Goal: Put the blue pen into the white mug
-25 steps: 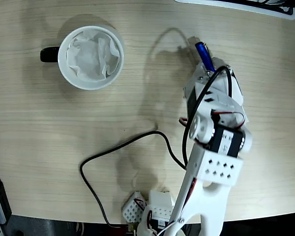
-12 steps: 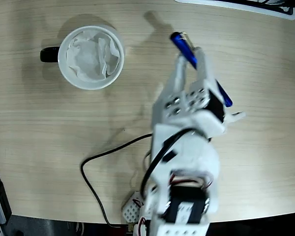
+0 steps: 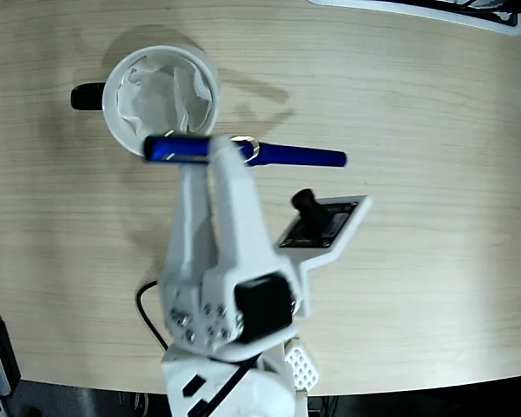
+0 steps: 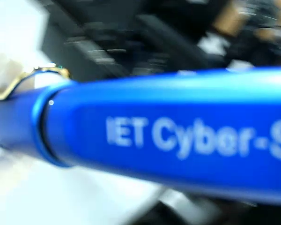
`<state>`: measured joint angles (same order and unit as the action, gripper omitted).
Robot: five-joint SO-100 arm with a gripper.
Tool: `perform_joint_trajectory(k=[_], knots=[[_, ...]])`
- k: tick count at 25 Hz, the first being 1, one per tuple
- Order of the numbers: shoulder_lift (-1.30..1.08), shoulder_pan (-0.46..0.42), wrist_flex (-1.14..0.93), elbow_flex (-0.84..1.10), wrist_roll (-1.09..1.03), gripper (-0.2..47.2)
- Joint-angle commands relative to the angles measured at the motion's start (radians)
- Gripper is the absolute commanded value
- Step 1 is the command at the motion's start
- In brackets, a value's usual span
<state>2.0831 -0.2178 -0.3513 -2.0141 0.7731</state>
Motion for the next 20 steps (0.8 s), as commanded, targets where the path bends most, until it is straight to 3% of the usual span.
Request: perform_joint_trajectory(k=[1, 5, 14, 20], knots=[[0.107, -0.046, 0.098, -0.049, 0.043, 0.0], [0.138, -0.101, 0.198, -0.092, 0.104, 0.0], [0.146, -0.132, 0.591, -0.236, 0.238, 0.0], [0.138, -0.235, 0.785, -0.374, 0.249, 0.0]])
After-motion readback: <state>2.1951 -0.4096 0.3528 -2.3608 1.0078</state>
